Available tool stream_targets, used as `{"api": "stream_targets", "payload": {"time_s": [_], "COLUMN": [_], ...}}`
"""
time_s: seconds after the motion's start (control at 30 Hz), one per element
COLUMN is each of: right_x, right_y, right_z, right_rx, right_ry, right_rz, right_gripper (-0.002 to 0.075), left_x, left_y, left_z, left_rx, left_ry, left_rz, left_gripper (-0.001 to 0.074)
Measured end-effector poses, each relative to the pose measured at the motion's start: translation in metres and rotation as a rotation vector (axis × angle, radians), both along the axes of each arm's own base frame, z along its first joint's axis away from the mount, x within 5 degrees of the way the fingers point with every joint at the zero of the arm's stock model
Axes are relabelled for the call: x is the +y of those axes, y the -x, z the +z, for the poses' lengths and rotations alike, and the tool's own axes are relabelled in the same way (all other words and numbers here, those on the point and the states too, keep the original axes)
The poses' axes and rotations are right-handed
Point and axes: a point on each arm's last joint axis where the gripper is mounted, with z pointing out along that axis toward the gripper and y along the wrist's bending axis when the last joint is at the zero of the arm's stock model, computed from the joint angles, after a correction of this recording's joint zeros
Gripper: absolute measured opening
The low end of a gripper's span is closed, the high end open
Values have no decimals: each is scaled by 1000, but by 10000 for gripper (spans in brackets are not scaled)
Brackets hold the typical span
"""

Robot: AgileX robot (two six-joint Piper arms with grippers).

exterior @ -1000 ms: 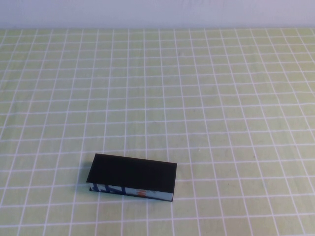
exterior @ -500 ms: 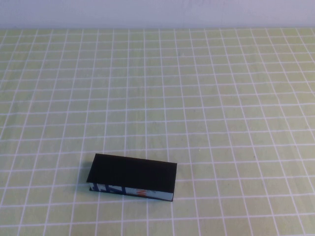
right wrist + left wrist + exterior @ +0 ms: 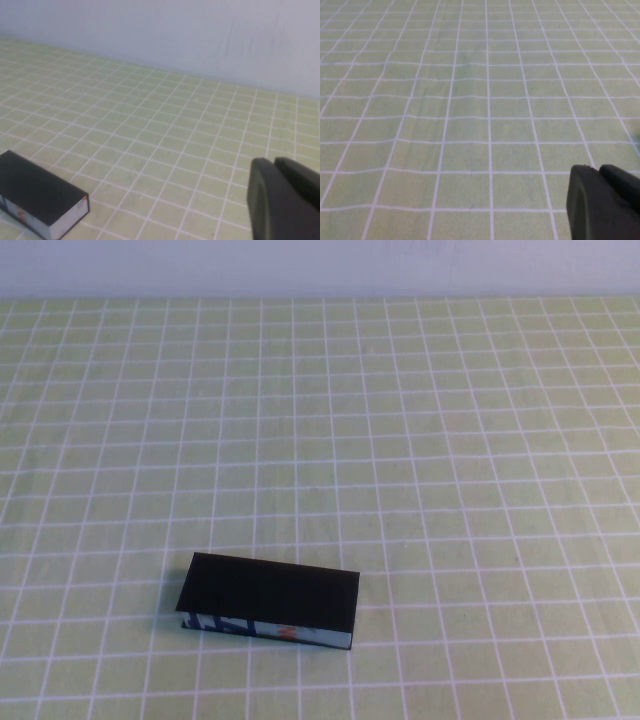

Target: Return glasses to glasses case

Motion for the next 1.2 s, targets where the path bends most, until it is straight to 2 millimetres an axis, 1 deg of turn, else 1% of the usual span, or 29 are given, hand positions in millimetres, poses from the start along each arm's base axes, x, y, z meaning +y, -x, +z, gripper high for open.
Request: {"api": "stream_targets", "payload": {"time_s": [0.13, 0.27, 0.37, 0.43, 0.53, 0.73, 0.8, 1.2], "right_x": [-6, -13, -17, -19, -21, -22, -21, -21], "right_y": [8, 17, 19, 16, 10, -1, -1, -2], "right_z": [3, 5, -3, -15, -41, -104, -118, -117], "right_rx": [-56, -122, -153, -152, -104, 82, 140, 118], "right_ry": [-14, -21, -23, -23, -15, 5, 13, -18], "right_rz": [-80, -206, -295, -338, -372, -381, -371, -381], "right_gripper": [-18, -18, -18, -18, -18, -18, -18, -18], "left_x": [0, 0, 0, 0, 0, 0, 0, 0], "left_y": [0, 0, 0, 0, 0, 0, 0, 0], "left_z": [0, 0, 0, 0, 0, 0, 0, 0], "left_rx": [0, 0, 0, 0, 0, -1, -1, -1], "left_ry": [0, 0, 0, 0, 0, 0, 0, 0], "left_rz": [0, 0, 0, 0, 0, 0, 0, 0], "left_gripper": [-1, -1, -1, -1, -1, -1, -1, -1]}}
